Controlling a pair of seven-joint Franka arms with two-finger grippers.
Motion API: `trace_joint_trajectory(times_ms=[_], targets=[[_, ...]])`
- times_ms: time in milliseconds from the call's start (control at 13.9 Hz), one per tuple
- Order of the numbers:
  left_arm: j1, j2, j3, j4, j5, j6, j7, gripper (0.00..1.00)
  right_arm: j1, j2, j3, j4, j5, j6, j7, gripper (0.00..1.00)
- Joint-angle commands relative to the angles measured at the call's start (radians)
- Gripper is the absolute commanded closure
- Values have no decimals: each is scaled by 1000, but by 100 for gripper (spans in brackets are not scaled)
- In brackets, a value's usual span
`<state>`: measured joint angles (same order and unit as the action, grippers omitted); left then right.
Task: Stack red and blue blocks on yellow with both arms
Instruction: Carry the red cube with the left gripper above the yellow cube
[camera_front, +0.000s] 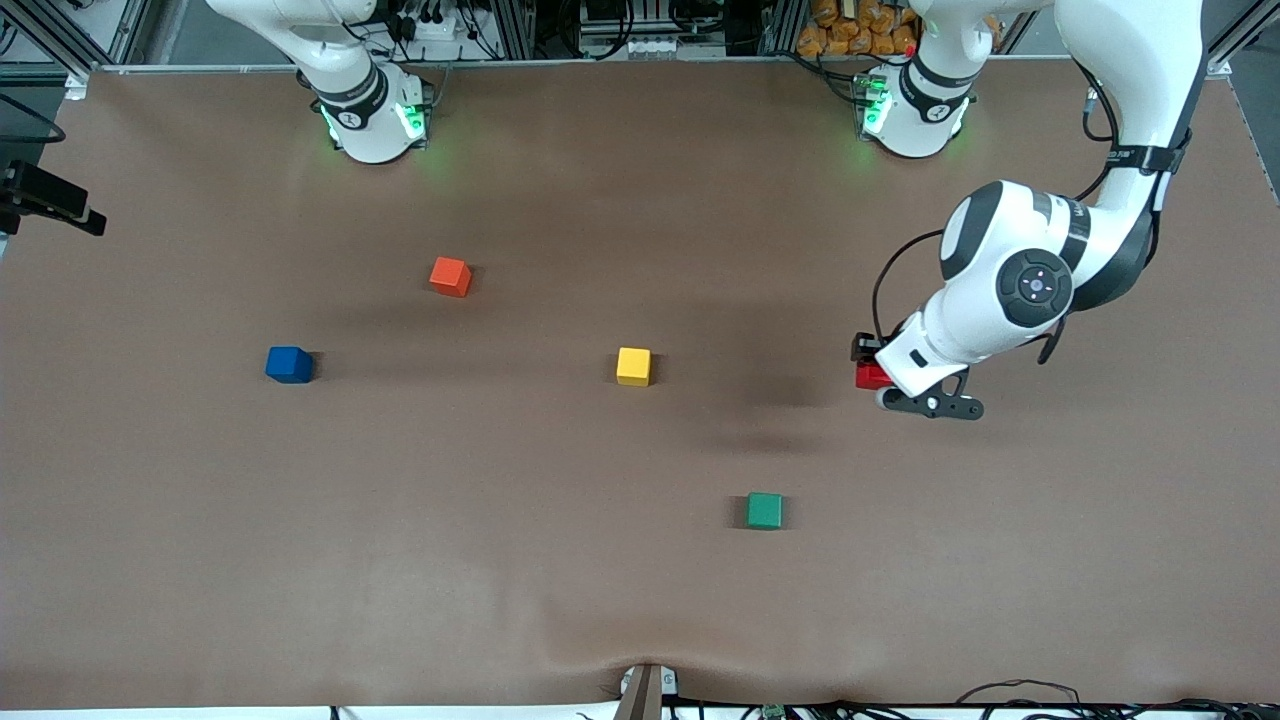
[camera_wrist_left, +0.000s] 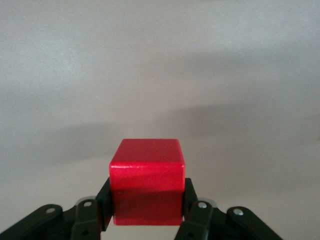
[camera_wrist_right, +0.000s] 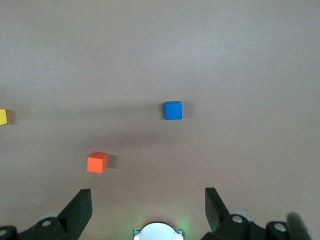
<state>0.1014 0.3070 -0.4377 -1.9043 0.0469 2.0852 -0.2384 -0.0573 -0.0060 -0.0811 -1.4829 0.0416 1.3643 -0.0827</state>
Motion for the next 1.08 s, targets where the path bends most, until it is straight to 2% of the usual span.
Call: trace_joint_trajectory(times_ms=[0,433,1010], targets=[[1,-6,-35,33,-19,-34,-51,100,-21,9,12,19,17,-7,6,0],[-32,7,-44,47,-19,-34,-80,100,-19,9,12,21,30,-4,5,0],[-147,47,-42,74,-7,-28,-130,100,-22,14,12,24,27,-2,-3,0]])
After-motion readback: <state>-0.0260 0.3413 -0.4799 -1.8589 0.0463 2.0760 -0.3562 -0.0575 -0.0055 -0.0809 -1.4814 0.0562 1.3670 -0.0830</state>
